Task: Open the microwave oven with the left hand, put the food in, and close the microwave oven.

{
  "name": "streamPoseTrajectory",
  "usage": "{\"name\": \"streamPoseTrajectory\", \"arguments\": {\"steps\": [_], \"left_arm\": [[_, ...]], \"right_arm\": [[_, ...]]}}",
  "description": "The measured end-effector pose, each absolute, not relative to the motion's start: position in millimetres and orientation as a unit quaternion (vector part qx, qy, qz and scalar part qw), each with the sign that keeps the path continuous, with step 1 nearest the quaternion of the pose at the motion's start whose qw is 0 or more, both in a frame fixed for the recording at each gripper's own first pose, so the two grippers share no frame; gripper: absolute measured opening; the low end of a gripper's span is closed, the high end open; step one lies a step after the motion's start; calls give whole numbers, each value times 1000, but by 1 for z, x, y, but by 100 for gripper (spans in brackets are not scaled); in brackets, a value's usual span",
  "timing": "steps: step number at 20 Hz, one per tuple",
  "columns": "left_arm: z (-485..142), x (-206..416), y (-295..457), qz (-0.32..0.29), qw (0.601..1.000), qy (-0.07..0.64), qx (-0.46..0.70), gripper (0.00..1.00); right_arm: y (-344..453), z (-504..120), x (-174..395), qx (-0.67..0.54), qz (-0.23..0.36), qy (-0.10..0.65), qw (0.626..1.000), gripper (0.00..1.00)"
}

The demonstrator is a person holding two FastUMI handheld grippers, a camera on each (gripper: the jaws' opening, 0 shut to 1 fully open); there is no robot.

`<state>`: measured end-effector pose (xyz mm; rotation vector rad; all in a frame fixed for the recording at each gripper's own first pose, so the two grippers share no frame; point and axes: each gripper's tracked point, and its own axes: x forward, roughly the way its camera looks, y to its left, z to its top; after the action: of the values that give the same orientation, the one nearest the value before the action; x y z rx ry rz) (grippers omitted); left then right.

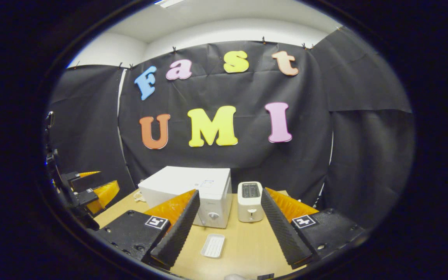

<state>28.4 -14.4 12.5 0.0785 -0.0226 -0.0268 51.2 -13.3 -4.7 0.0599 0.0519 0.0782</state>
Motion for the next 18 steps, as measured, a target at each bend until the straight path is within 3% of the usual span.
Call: {"name": "streamPoseTrajectory", "arguments": {"steps": [4,5,6,8,9,10,18], "left_arm": [[39,4,13,-4,1000,-15,1,97],[45,0,20,-3,1000,-17,-3,97],[50,-4,25,-3,1000,-23,-5,97],[60,-4,36,0,999,-35,-4,96],[61,-6,37,1,999,-33,-8,96],[62,-8,40,1,999,-36,-13,97],[77,-11,43,-5,999,-46,-18,96]], "right_arm": [[1,22,25,25,17,-3,1000,100],[6,27,20,24,11,-6,1000,90],[9,31,16,23,5,-8,1000,100],[18,38,11,20,-1,-15,1000,100],[23,39,9,16,0,-14,1000,90],[26,40,7,12,-2,-12,1000,100],[28,59,6,14,-7,-24,1000,100]]}}
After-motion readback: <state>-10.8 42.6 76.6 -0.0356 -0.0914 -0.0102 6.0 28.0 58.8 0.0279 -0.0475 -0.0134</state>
